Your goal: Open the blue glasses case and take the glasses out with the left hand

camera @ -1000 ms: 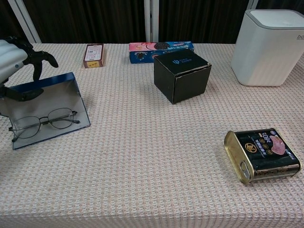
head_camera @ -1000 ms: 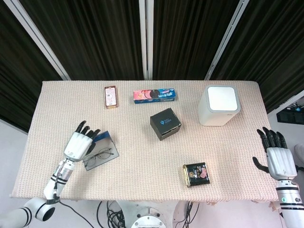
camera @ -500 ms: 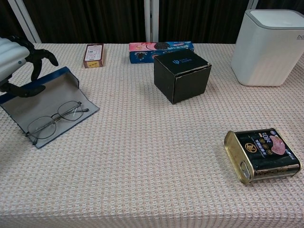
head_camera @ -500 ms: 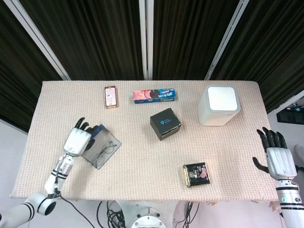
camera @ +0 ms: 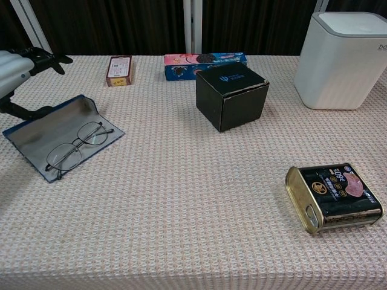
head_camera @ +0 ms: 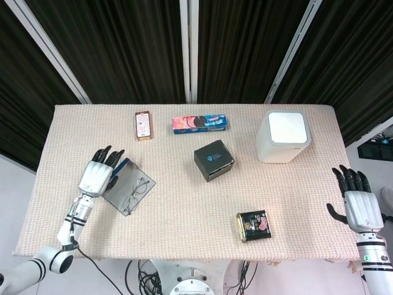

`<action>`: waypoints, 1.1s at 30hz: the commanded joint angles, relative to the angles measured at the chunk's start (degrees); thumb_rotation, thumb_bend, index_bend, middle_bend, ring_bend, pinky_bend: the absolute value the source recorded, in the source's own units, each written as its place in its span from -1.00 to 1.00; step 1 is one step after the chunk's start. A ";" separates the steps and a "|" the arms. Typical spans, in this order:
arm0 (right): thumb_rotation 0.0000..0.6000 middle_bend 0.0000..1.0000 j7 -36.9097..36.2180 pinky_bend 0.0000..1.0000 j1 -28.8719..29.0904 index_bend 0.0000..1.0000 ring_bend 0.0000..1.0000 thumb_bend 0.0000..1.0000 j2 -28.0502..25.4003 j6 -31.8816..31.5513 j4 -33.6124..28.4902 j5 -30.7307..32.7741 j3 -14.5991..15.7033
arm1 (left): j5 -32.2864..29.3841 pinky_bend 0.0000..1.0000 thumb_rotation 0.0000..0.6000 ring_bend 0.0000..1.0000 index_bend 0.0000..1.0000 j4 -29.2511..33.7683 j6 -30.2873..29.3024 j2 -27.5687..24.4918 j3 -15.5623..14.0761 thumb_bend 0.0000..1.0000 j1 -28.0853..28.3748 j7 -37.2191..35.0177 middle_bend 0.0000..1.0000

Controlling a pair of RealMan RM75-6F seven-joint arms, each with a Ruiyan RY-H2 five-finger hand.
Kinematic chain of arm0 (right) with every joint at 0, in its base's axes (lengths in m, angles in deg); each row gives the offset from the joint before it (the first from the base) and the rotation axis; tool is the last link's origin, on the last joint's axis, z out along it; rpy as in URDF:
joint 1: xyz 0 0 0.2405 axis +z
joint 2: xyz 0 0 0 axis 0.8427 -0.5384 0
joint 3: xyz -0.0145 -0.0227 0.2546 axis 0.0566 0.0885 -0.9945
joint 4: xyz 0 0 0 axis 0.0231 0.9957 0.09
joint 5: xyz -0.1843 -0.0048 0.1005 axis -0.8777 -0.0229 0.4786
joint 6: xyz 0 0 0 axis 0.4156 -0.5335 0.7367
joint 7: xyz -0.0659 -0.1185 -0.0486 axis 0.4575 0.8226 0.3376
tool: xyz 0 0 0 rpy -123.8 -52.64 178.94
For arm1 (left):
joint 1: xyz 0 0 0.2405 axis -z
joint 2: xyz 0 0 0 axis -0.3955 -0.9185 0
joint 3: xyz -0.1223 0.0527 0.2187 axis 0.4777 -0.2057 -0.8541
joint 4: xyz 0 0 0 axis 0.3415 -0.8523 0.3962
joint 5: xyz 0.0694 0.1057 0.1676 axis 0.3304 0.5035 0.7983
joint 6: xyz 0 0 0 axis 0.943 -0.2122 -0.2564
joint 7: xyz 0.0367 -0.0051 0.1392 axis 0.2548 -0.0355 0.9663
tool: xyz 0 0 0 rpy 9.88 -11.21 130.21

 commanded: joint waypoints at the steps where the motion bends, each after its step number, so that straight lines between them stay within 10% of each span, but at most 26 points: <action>1: 1.00 -1.00 -0.09 -1.00 -0.07 -1.00 -1.00 -0.53 0.00 -0.16 0.02 -0.02 -0.02 | -0.34 -0.65 1.00 -0.90 -0.83 0.78 -0.37 -0.32 0.32 -0.34 -0.24 -0.35 -0.83; 16: 1.00 -1.00 -2.01 -1.00 -0.27 -1.00 -1.00 -0.53 -0.35 -1.12 0.26 -0.53 -0.58 | -8.83 -0.49 1.00 -0.66 -0.52 30.37 1.34 -8.79 1.19 -0.40 -4.30 1.78 -0.41; 33: 1.00 -1.00 -8.76 -1.00 -1.19 -1.00 -1.00 -0.53 -0.78 -1.94 2.63 -1.90 -0.48 | -22.19 -0.44 1.00 -0.63 -0.56 38.23 -1.10 -1.64 2.15 -0.53 -4.03 23.12 -0.37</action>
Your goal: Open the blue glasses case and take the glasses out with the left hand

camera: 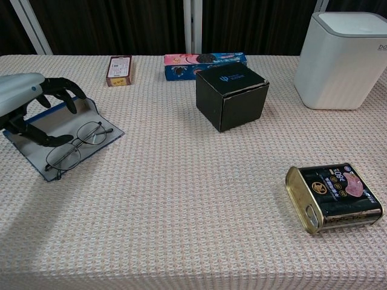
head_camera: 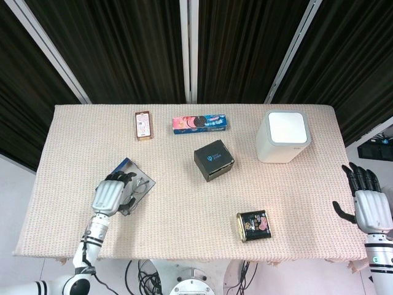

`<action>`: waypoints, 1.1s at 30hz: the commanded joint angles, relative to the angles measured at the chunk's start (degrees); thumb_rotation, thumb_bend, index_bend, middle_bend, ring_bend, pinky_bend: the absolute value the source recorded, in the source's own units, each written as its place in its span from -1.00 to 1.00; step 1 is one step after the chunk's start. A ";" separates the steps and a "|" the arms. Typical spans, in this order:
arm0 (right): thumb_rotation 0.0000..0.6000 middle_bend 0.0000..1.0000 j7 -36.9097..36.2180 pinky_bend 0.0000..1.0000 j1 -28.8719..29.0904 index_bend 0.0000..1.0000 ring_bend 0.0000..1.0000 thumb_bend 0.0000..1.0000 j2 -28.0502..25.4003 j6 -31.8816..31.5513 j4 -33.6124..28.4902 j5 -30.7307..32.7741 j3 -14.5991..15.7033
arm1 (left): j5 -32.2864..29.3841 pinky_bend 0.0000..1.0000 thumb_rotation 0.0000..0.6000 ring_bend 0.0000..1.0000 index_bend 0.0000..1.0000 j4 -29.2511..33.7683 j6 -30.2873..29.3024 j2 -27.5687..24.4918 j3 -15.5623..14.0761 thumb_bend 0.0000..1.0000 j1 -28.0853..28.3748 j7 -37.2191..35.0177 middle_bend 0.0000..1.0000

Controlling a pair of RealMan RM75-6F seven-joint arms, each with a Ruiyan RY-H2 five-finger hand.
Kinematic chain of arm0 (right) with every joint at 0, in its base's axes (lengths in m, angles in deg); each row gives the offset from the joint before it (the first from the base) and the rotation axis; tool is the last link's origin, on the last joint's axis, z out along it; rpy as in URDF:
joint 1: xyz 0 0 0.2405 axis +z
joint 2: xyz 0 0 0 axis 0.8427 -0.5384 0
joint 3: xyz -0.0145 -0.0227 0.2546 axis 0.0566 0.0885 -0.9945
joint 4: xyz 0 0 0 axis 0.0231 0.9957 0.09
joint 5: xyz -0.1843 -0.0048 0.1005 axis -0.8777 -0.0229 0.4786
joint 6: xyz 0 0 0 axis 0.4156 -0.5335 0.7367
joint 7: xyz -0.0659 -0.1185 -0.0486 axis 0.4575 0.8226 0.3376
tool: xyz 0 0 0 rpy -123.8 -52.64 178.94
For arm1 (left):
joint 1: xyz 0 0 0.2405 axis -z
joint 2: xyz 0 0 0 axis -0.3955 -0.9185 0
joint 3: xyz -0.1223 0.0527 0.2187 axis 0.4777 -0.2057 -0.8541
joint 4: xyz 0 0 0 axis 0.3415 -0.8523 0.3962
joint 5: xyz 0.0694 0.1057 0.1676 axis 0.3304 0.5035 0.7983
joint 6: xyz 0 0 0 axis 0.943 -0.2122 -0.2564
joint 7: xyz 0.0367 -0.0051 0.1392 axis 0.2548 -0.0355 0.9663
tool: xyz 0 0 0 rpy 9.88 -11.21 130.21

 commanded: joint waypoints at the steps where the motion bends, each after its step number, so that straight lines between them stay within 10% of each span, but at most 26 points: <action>1: 1.00 -1.00 -1.64 -1.00 0.05 -1.00 -1.00 -0.53 0.22 0.44 1.19 -0.44 0.16 | -4.29 -0.44 1.00 -0.63 -0.57 1.31 -1.30 2.56 0.78 -0.56 0.39 4.99 -0.37; 33: 1.00 -1.00 -4.10 -1.00 -0.12 -1.00 -1.00 -0.52 0.02 1.58 3.30 -0.44 0.44 | -7.28 -0.46 1.00 -0.61 -0.62 -5.96 -3.26 7.89 1.36 -0.62 2.55 7.82 -0.35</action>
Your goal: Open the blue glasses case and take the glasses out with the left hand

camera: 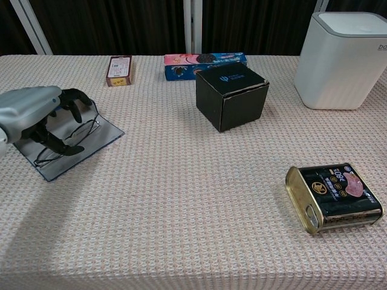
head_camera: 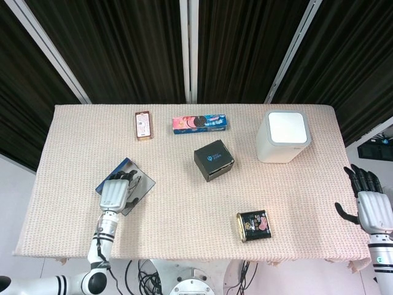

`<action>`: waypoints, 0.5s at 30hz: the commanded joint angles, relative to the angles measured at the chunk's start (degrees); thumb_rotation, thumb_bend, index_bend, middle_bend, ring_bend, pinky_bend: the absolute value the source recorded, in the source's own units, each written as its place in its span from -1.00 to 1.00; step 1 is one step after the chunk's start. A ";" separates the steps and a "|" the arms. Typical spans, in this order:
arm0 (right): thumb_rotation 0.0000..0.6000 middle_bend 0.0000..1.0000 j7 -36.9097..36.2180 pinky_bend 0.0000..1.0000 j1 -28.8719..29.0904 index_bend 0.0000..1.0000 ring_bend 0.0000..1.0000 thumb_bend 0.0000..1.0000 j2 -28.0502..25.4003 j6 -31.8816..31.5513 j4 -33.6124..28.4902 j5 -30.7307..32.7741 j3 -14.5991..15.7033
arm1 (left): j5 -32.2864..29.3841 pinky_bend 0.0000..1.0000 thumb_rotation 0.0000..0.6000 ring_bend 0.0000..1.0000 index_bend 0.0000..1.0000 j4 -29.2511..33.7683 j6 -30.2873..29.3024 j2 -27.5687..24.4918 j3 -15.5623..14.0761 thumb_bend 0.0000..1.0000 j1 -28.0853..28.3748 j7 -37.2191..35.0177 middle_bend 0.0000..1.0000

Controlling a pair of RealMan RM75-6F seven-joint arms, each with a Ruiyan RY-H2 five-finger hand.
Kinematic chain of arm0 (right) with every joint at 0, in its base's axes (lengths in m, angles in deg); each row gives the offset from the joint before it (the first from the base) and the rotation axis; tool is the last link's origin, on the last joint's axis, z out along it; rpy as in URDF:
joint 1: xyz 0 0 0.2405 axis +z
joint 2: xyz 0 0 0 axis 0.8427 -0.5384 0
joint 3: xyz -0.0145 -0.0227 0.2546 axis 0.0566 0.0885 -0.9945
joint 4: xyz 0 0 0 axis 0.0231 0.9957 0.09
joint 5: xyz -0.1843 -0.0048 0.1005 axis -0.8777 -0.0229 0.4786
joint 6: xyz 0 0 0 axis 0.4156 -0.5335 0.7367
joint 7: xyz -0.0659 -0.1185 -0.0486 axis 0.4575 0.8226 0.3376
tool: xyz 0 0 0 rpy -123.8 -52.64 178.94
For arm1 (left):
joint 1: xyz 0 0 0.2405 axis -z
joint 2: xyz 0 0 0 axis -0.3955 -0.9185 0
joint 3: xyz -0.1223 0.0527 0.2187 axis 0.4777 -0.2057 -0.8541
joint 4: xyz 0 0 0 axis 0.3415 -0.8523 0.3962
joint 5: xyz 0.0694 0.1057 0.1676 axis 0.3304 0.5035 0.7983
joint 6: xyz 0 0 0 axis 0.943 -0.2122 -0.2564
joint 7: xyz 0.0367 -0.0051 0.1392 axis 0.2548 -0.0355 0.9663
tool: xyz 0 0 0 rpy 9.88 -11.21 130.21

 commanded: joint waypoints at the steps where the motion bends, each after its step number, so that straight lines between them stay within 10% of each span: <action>1: 1.00 -1.00 0.07 -1.00 -0.04 -1.00 -1.00 -0.52 -0.10 0.03 -0.10 0.05 0.03 | 0.16 -0.45 1.00 -0.61 -0.62 -0.76 -0.41 0.18 -0.25 -0.62 -0.09 0.65 -0.35; 15: 1.00 -1.00 0.78 -1.00 0.11 -1.00 -1.00 -0.52 -0.26 0.46 -0.61 0.25 0.03 | -3.22 -0.37 1.00 -0.52 -0.62 -1.77 2.06 -0.17 0.75 -0.62 -0.03 -0.49 -0.27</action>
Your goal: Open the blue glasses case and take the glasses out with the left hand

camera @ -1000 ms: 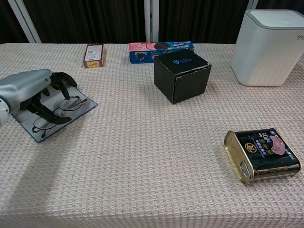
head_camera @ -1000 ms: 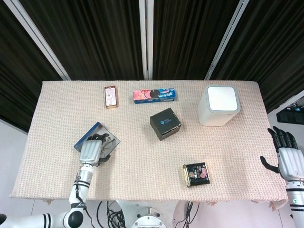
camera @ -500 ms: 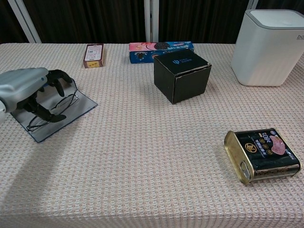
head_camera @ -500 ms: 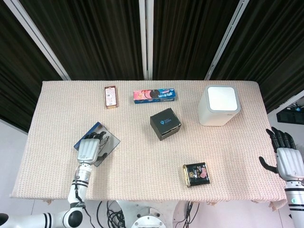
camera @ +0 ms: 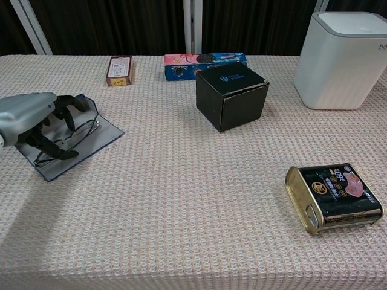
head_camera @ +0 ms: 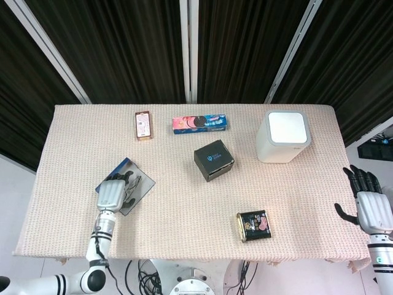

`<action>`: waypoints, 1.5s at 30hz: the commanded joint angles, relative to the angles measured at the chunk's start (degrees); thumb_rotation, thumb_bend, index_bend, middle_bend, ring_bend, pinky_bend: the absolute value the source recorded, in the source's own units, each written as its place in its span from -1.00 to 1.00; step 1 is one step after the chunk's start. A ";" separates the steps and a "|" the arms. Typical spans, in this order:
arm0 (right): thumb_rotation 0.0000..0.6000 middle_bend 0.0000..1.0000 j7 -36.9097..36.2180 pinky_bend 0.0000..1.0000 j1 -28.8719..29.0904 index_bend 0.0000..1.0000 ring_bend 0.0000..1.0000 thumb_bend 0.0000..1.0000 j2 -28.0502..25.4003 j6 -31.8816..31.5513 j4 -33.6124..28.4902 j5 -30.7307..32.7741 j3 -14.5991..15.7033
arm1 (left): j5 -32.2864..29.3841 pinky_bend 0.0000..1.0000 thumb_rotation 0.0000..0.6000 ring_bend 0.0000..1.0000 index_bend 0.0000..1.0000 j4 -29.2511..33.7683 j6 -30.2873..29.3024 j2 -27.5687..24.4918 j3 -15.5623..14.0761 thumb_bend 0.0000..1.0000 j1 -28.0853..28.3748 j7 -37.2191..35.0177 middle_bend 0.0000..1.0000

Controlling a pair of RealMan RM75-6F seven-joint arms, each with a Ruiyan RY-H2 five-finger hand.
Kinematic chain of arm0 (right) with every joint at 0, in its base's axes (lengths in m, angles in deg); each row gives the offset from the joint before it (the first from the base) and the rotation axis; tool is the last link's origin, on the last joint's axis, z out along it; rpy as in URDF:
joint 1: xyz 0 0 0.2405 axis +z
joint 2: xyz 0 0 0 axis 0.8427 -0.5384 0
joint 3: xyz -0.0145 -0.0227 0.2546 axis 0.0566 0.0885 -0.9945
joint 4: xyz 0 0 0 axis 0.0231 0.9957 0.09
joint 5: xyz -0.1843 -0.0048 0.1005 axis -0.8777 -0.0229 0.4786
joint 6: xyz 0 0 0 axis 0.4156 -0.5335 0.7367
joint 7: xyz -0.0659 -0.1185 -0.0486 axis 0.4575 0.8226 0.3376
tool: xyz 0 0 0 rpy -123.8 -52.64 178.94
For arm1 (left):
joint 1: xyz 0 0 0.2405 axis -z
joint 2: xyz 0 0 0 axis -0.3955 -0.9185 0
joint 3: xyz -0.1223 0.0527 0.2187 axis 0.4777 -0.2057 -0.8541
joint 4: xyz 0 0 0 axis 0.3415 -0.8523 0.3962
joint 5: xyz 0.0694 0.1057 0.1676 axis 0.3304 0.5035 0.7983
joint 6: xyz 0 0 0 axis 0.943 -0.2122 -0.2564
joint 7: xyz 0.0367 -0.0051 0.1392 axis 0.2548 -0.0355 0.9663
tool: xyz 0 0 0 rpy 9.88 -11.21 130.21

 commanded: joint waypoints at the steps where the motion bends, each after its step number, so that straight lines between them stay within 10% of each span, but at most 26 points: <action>1: 1.00 -1.00 0.11 -1.00 0.03 -1.00 -1.00 -0.52 0.03 0.00 -0.04 0.03 -0.04 | -0.21 -0.36 1.00 -0.50 -0.62 -0.34 0.19 0.06 0.02 -0.61 0.11 0.04 -0.25; 30: 1.00 -1.00 0.94 -1.00 0.17 -1.00 -1.00 -0.52 -0.28 0.59 -0.69 0.31 0.12 | 1.91 -0.12 1.00 -0.08 -0.48 -0.24 1.41 -0.88 -1.21 -0.29 -0.05 -3.34 0.20; 45: 1.00 -1.00 0.95 -1.00 -0.07 -1.00 -1.00 -0.52 -0.41 -0.05 -1.01 0.04 0.09 | 11.46 -0.12 1.00 -0.05 -0.47 9.47 -1.13 -3.58 -5.53 -0.29 -0.71 -2.64 0.26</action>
